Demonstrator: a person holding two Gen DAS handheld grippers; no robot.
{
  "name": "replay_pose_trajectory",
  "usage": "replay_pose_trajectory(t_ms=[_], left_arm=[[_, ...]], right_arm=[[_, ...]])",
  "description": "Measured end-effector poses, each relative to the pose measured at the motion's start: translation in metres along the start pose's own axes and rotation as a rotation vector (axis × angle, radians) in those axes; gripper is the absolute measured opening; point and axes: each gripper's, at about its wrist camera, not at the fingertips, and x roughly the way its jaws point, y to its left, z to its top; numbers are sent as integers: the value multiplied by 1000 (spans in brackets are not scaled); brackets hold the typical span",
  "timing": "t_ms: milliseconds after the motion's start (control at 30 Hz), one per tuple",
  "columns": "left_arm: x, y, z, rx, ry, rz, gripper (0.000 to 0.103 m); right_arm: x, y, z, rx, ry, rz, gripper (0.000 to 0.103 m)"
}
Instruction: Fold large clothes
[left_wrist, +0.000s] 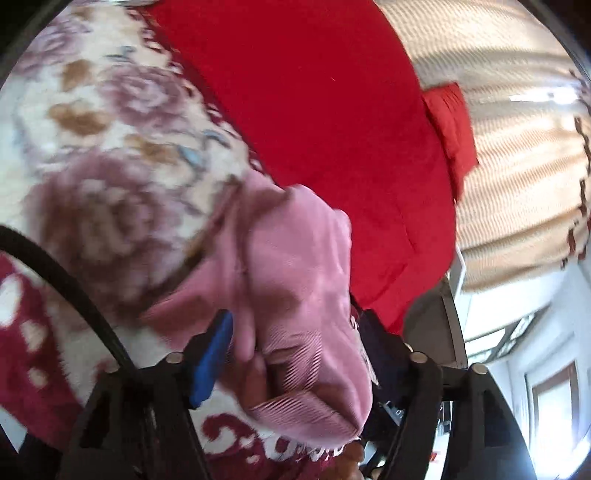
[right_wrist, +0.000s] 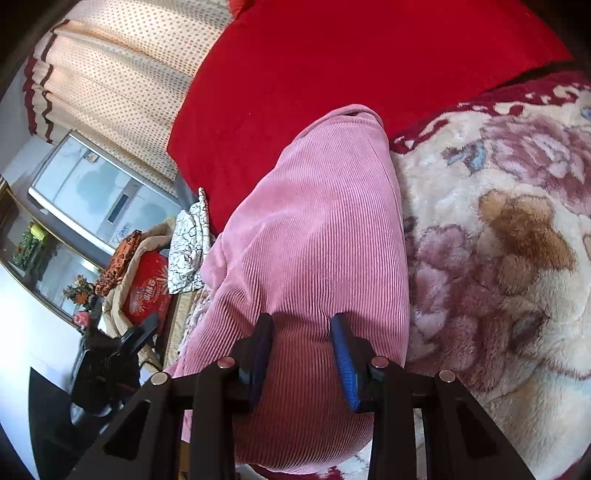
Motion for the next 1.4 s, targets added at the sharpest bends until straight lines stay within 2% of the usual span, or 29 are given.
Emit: replay_pose_trajectory(t_ms=[100, 233, 333, 367, 433, 500, 633, 733, 767, 800, 833, 900, 933, 1000, 1067, 1133, 1200, 1267, 1400], left_arm=[[-15, 5, -14, -28, 0, 29, 81], [-19, 9, -46, -62, 28, 47, 84], [-17, 14, -56, -126, 12, -8, 84], [-10, 13, -56, -136, 28, -26, 85], [-3, 11, -58, -171, 59, -90, 85], [-2, 7, -63, -186, 48, -162, 85], [5, 2, -64, -166, 4, -139, 86], [10, 1, -57, -149, -33, -150, 85], [13, -3, -54, -124, -45, -135, 83], [16, -9, -51, -82, -53, -107, 69], [19, -17, -48, -29, -57, -79, 46], [22, -26, -42, 62, -63, -31, 38], [21, -33, -40, 105, -75, -33, 32], [17, -46, -37, 168, -96, -31, 27], [12, -64, -35, 261, -126, -7, 25], [7, -78, -33, 352, -171, 38, 23], [1, -83, -24, 401, -217, 81, 22], [-2, -71, -11, 405, -237, 138, 22], [24, 1, 10, 246, -88, 283, 22]], right_arm=[[1, -1, 0, -8, 5, 3, 37], [2, 1, 0, -12, 5, 0, 37], [4, 1, -1, -23, 8, -8, 37], [4, 1, -1, -28, 8, -9, 37], [5, 2, -2, -37, 7, -13, 37], [5, 3, -4, -50, 0, -19, 37], [6, 3, -7, -63, -13, -21, 37], [7, 3, -10, -73, -25, -20, 37], [7, 3, -11, -77, -28, -21, 37], [7, 4, -12, -78, -29, -22, 37], [7, 4, -12, -77, -29, -22, 37], [5, 4, -12, -62, -36, -21, 37], [2, 1, -13, -37, -44, -6, 36], [-4, -4, -15, 5, -67, 42, 36], [-6, -3, -17, 9, -82, 52, 36], [-8, 4, -18, 5, -98, 67, 36], [-5, 12, -18, -6, -91, 73, 36], [2, 25, -18, -48, -78, 73, 36], [27, 40, -24, -125, -28, -24, 36]])
